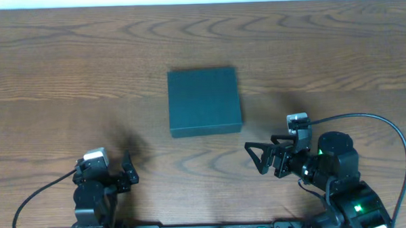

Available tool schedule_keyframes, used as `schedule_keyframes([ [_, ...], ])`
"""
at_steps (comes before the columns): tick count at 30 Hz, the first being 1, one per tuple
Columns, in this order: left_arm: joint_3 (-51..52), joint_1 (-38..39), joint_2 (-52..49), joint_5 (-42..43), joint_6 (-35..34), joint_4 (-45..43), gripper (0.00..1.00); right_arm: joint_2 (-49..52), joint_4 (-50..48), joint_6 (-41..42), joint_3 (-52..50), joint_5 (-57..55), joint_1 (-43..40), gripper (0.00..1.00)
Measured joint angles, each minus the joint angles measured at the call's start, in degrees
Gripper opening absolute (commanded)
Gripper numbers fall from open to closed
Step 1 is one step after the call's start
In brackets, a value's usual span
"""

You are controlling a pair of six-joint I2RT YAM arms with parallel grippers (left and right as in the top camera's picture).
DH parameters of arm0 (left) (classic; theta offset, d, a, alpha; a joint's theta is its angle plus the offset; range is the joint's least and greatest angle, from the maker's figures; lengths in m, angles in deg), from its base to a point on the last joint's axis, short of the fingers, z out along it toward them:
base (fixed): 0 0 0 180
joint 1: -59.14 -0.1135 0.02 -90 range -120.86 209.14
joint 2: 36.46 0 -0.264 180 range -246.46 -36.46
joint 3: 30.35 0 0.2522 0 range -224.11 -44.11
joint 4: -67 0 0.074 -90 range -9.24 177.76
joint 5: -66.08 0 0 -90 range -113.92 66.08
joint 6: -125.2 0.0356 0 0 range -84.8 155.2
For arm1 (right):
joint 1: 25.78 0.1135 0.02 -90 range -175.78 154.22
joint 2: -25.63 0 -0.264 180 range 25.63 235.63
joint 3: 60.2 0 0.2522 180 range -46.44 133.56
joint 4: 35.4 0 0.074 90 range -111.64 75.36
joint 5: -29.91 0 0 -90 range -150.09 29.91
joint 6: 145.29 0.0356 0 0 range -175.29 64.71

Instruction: Pack container

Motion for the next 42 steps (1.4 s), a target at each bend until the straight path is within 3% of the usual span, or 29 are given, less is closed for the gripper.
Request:
schedule_keyframes([
  [34,2.6,0.0,0.0,-1.3,0.0,-2.6,0.95,0.0,0.0,0.0,0.0,0.0,0.0,0.99],
  [42,2.6,0.0,0.0,-1.3,0.0,-2.6,0.95,-9.6,0.0,0.0,0.0,0.0,0.0,0.99],
])
